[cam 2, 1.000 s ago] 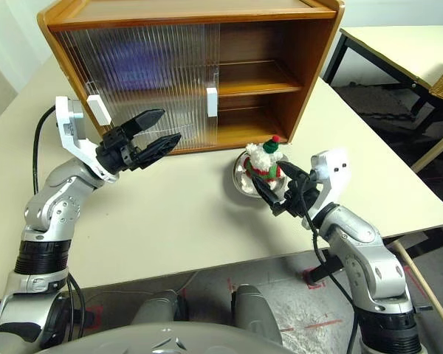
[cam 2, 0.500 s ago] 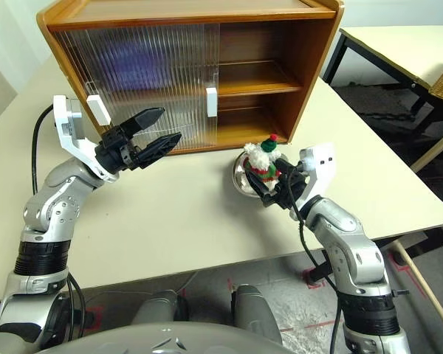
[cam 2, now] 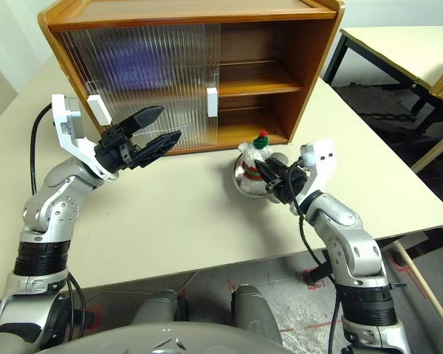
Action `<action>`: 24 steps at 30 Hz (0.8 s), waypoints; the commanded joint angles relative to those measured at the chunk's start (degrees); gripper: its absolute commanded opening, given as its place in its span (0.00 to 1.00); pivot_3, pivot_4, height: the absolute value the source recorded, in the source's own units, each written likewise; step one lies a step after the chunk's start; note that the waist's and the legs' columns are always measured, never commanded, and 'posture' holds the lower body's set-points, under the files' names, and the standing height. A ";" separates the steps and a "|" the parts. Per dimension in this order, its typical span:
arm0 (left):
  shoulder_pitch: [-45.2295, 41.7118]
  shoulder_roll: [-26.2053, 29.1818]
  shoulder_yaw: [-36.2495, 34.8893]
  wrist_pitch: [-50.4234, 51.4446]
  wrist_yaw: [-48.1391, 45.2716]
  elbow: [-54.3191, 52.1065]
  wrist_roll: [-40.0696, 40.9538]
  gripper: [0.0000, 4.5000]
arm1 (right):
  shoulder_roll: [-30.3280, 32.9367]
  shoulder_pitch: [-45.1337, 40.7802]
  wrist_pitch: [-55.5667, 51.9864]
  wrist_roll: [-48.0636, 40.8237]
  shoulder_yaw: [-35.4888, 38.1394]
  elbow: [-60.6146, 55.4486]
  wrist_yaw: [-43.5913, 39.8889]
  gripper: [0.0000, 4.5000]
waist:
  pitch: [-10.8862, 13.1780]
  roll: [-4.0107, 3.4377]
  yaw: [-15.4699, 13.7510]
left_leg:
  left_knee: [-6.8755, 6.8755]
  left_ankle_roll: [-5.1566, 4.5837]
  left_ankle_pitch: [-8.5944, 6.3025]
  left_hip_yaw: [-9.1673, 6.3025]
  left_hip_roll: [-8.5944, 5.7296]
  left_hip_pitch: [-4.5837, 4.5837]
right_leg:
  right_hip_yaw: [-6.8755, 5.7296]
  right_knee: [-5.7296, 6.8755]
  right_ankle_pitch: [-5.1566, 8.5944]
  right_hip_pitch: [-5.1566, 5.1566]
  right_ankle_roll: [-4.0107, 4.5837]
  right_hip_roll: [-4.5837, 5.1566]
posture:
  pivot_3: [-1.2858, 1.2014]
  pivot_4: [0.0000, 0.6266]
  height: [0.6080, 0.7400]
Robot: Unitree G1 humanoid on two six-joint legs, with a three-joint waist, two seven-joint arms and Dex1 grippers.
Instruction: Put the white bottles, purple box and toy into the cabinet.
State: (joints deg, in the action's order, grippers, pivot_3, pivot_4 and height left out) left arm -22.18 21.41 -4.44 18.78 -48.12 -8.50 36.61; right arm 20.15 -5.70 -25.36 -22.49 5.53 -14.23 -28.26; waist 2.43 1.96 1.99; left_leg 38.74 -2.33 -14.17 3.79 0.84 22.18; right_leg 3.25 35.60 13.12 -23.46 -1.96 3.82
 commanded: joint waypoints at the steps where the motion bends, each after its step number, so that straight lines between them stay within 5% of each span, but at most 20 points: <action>1: -0.18 -0.06 0.21 0.48 0.02 -0.81 0.24 1.00 | 0.60 -0.27 1.19 0.14 0.91 1.03 -0.27 0.03 | 0.00 0.00 0.01 | 0.00 0.00 0.00 0.00 0.00 0.00 | 0.00 0.00 0.00 0.00 0.01 0.00 | 0.53 0.00 1.00; 24: -1.51 -1.26 1.23 -0.18 -1.46 1.71 -0.38 1.00 | 4.59 -12.14 -6.18 -6.65 6.47 -6.47 2.58 0.01 | 0.00 0.00 0.17 | 0.02 -0.01 0.00 0.01 -0.01 0.01 | 0.01 0.00 -0.03 0.00 -0.04 0.00 | 0.51 0.00 1.00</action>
State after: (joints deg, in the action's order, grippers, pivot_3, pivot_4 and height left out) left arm -23.17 20.35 -3.82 18.77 -48.99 -7.89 36.60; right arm 24.12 -16.41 -30.65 -27.91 10.40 -20.19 -26.09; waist 2.43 1.96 2.16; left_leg 38.77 -2.33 -14.17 3.80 0.82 22.18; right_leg 3.26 35.61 13.09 -23.46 -2.00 3.82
